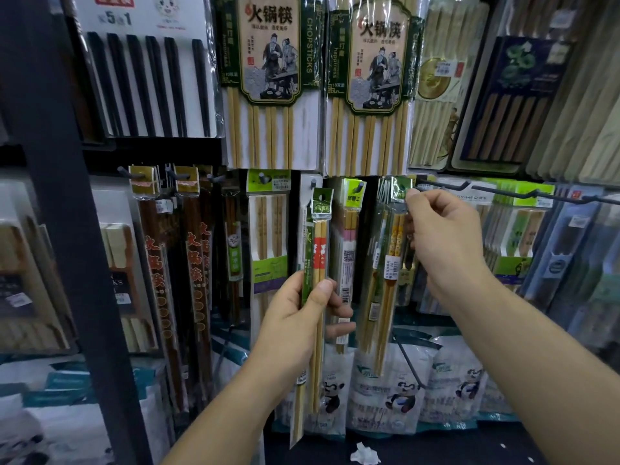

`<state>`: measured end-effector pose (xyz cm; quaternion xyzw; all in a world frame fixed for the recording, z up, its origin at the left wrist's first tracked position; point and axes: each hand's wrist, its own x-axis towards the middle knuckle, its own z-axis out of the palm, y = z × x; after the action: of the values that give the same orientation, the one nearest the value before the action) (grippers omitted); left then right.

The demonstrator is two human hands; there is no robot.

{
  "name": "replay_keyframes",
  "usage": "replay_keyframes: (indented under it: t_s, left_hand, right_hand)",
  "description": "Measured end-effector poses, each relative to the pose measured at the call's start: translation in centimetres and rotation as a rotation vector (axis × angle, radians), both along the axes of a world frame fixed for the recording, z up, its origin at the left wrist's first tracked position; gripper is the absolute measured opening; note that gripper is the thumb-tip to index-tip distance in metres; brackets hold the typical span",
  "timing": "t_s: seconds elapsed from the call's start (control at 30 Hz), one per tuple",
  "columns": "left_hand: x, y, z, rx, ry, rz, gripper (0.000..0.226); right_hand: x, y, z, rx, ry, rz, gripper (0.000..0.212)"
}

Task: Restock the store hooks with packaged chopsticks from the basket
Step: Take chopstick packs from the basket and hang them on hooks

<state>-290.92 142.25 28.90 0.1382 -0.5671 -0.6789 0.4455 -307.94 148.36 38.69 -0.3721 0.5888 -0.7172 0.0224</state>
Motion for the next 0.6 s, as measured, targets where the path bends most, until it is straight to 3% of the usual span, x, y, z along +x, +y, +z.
replay_keyframes:
  t_s: [0.6]
  left_hand:
    - [0.1,-0.2,-0.3,-0.087,-0.079,0.019,0.015]
  right_hand:
    - [-0.4,-0.2,-1.3,0.029,0.161,-0.147,0.02]
